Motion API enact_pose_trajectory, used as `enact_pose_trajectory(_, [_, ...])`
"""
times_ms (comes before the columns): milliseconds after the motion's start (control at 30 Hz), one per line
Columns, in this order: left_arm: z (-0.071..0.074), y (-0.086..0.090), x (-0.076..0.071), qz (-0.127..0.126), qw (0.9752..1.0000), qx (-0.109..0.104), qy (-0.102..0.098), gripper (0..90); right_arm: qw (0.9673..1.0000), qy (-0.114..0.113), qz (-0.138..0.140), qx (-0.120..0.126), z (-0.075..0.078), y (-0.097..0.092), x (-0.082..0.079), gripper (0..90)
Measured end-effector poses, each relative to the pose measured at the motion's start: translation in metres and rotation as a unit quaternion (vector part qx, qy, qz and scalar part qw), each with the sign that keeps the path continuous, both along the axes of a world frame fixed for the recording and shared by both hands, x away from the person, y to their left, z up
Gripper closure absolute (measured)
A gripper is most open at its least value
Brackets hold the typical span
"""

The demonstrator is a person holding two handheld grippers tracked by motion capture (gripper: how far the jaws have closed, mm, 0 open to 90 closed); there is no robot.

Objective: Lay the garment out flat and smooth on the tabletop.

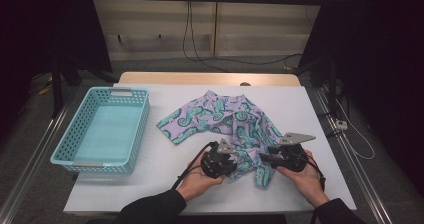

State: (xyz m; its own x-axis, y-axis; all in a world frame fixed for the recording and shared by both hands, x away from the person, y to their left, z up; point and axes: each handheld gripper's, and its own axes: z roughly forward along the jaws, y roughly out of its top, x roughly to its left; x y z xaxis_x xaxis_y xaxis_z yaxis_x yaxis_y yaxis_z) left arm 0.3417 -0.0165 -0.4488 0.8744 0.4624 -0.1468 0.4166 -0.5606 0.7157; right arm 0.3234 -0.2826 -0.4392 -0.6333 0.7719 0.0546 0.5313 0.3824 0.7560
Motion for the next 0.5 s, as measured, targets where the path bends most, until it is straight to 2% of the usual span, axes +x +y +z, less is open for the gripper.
enact_pose_trajectory(67, [0.006, 0.014, -0.002, 0.005, 1.0000, -0.002, -0.007, 83.8, 0.9999, -0.003, 0.009, 0.007, 0.003, 0.003, -0.002, 70.6])
enact_pose_trajectory(100, [0.009, 0.020, -0.003, 0.010, 0.9999, -0.006, -0.009, 83.9, 0.9998, -0.004, 0.013, 0.013, 0.004, 0.004, -0.002, 71.1])
enact_pose_trajectory(233, [0.018, 0.046, -0.011, 0.025, 0.9993, 0.003, -0.027, 83.8, 0.9992, 0.001, 0.019, 0.036, 0.007, 0.008, -0.005, 72.4])
enact_pose_trajectory(367, [0.027, 0.076, -0.019, 0.037, 0.9989, -0.008, -0.029, 83.8, 0.9983, 0.000, 0.026, 0.052, 0.012, 0.010, -0.012, 74.1])
enact_pose_trajectory(500, [0.029, 0.103, -0.030, 0.053, 0.9982, -0.011, -0.026, 83.8, 0.9982, -0.002, 0.027, 0.053, 0.013, 0.004, -0.021, 78.6])
